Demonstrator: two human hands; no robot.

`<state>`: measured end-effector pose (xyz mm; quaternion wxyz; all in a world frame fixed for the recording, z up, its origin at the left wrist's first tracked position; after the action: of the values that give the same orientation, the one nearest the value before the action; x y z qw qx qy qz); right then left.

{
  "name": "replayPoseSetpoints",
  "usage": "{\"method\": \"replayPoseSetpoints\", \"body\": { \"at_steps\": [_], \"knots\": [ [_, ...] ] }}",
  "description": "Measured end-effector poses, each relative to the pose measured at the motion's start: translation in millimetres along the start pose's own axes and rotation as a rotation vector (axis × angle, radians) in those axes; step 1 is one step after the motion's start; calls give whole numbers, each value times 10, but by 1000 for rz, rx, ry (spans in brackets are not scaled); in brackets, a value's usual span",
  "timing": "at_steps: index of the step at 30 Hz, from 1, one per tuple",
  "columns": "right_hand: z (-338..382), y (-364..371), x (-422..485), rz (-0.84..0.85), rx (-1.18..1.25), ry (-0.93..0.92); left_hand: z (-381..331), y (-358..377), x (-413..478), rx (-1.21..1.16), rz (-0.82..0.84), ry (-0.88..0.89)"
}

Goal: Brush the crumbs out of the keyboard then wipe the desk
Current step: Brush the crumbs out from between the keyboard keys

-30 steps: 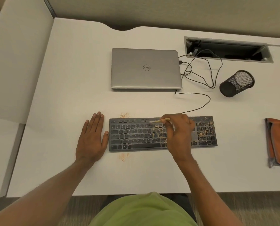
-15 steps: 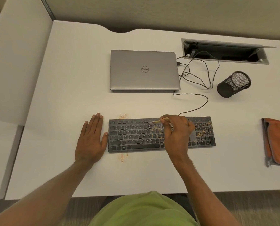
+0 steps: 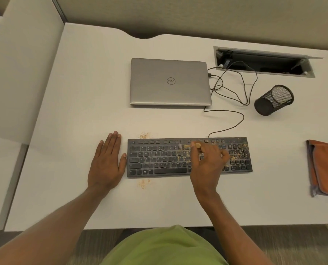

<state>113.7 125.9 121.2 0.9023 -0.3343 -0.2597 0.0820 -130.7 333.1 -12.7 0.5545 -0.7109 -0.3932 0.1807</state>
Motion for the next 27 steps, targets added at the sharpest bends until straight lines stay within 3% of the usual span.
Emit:
{"method": "replayPoseSetpoints", "body": {
  "at_steps": [9, 15, 21, 27],
  "knots": [
    [-34, -87, 8, -78, 50, 30, -3, -7, 0, -3, -4, -1],
    [-80, -31, -106, 6, 17, 21, -5, -15, 2, -4, -3, -10],
    [75, -150, -95, -52, 61, 1, -4, -7, 0, -10, 5, -12],
    [46, -30, -168, 17, 40, -17, -6, -9, -1, -9, -5, -2]
  ]
}}
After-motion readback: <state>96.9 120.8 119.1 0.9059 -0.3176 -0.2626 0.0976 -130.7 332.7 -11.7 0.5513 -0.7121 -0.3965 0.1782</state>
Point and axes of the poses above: each hand's wrist, its own x-axis towards the middle knuckle, its own y-axis out of the palm, z = x × y, the point moved 10 cm from there along x, towards the middle knuckle, and after that the axes turned 14 degrees about -z, right-handed, at the moved point
